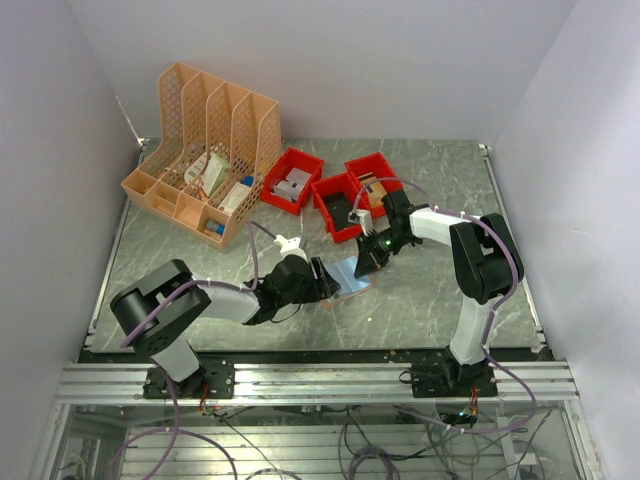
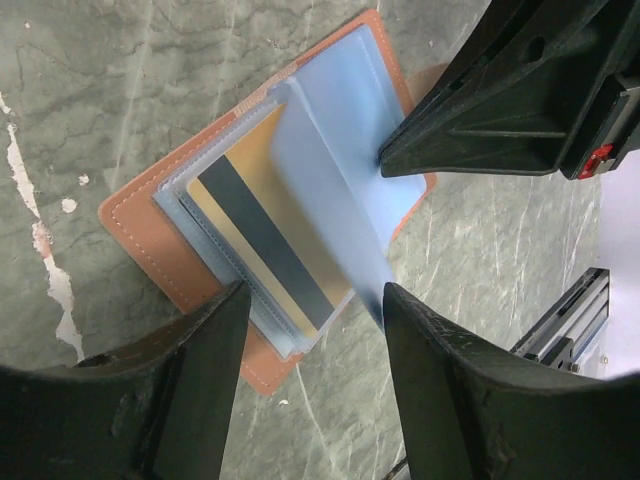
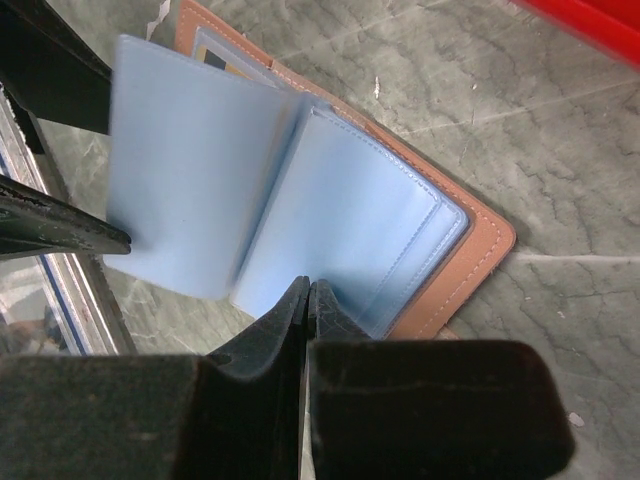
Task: Put the credit cards into the card holder
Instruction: Open the card holder at the center of the board.
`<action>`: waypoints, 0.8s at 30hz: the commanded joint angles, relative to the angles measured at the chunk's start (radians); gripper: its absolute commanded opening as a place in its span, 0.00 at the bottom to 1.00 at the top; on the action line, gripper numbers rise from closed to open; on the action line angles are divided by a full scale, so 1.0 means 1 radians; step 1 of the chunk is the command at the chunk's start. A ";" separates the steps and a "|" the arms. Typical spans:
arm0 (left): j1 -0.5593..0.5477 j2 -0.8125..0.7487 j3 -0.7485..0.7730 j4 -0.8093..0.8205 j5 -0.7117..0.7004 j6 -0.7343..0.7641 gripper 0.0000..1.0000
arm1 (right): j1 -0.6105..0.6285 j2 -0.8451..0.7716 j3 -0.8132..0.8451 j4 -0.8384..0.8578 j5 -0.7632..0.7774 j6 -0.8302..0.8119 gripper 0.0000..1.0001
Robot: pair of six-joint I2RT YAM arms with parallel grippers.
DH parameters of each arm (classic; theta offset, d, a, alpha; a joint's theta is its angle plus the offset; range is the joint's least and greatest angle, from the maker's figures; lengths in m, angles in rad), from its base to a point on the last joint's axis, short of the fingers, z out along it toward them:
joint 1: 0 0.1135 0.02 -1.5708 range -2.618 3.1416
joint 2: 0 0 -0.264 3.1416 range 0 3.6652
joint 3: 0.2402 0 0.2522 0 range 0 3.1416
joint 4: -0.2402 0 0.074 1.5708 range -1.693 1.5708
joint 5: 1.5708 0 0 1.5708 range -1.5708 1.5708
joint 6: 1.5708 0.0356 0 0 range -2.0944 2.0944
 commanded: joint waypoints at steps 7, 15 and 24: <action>-0.002 0.032 0.058 0.050 0.028 0.013 0.61 | 0.004 0.032 0.005 0.009 0.066 -0.031 0.00; -0.002 0.023 0.039 0.134 0.050 0.035 0.57 | 0.004 0.028 0.004 0.007 0.051 -0.035 0.00; -0.002 0.023 0.021 0.209 0.048 0.041 0.61 | 0.004 0.030 0.005 0.008 0.051 -0.035 0.00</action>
